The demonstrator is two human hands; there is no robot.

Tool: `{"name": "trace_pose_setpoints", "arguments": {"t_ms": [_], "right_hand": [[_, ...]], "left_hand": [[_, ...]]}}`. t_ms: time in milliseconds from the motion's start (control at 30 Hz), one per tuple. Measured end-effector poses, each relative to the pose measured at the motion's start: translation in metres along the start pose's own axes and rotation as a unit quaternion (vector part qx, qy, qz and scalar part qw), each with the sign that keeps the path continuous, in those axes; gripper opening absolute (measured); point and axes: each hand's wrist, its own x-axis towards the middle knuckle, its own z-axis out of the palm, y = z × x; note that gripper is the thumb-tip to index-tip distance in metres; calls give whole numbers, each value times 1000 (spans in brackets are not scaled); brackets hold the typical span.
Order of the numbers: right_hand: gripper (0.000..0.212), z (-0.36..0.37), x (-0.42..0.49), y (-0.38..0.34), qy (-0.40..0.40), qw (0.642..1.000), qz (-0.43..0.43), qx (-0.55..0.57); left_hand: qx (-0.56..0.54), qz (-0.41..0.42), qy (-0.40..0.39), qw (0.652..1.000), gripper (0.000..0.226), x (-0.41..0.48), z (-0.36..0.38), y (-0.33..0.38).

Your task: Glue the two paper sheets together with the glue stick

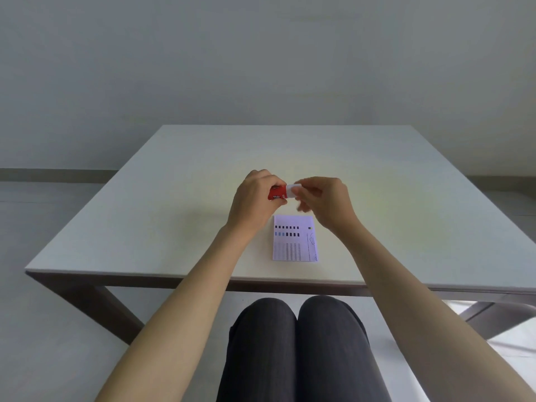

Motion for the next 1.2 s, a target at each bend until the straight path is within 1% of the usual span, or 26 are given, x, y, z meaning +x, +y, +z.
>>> {"name": "trace_pose_setpoints", "arguments": {"t_ms": [67, 100, 133, 167, 233, 267, 300, 333, 367, 400, 433, 500, 533, 567, 600, 633, 667, 700, 733, 767, 800, 867, 900, 967, 1067, 1200], "right_hand": [[48, 4, 0, 1, 16, 991, 47, -121], [57, 6, -1, 1, 28, 985, 69, -154], [59, 5, -4, 3, 35, 985, 62, -155], [52, 4, -8, 5, 27, 991, 28, -129], [28, 1, -13, 4, -15, 995, -62, -80], [24, 0, -13, 4, -24, 993, -87, -75], [23, 1, -10, 4, -18, 993, -78, -91], [33, 4, -7, 6, -9, 992, -49, -113], [48, 6, -4, 6, 0, 988, -9, -157], [58, 6, -3, 6, 7, 980, 21, -196], [57, 5, -4, 5, 9, 979, 13, -202], [34, 2, -7, 4, -29, 989, -62, -132], [30, 2, -8, 3, -55, 989, -96, -100], [26, 4, -8, 2, -63, 988, -102, -100], [28, 7, -7, 3, -51, 989, -83, -114], [44, 10, -6, -1, -27, 988, -41, -150], [61, 12, -5, -3, -5, 979, 1, -204], [73, 13, -5, -4, 12, 968, 28, -249], [78, 13, -5, -3, 21, 965, 33, -260], [77, 12, -6, -3, 21, 971, 29, -238], [70, 10, -7, -3, 14, 979, 25, -203], [50, 5, -11, -2, 4, 988, 9, -152], [42, 4, -12, 1, 7, 991, 3, -136], [32, 1, -16, 5, 20, 994, 6, -107], [27, 0, -19, 9, 29, 996, 21, -78], [25, 1, -20, 9, 22, 996, 19, -83]], "left_hand": [[12, 1, -17, 1000, 24, -4, 1, 2], [19, -1, -21, 1000, 24, -6, 2, 3], [24, -4, -21, 999, 23, -7, 2, 3], [27, -8, -18, 999, 23, -6, 2, 3], [31, -13, -11, 999, 23, -4, 0, 0], [35, -10, -11, 999, 24, -4, -1, 1], [43, -4, -15, 999, 24, -4, -1, 1], [54, 2, -20, 998, 25, -5, 0, 2], [67, 6, -23, 997, 26, -7, 1, 3], [78, 7, -23, 997, 27, -8, 2, 3], [83, 4, -19, 996, 27, -9, 3, 2], [83, -9, -4, 997, 30, -6, 3, 0], [82, -15, -1, 997, 32, -4, 3, 0], [83, -20, -5, 996, 34, -3, 4, 0], [87, -23, -14, 996, 37, -3, 6, 1], [91, -25, -21, 995, 40, -4, 8, 2], [92, -32, -21, 995, 43, -5, 11, 1], [84, -47, -12, 995, 45, -5, 12, -2], [64, -73, 4, 995, 46, -3, 13, -7], [34, -108, 26, 993, 46, 0, 12, -13], [0, -148, 52, 988, 46, 4, 9, -19], [-57, -208, 97, 972, 45, 11, 5, -34], [-75, -220, 111, 966, 44, 13, 4, -41], [-96, -228, 126, 961, 41, 13, 5, -51], [-117, -242, 136, 953, 38, 11, 11, -62], [-131, -251, 146, 948, 38, 9, 16, -67]]}}
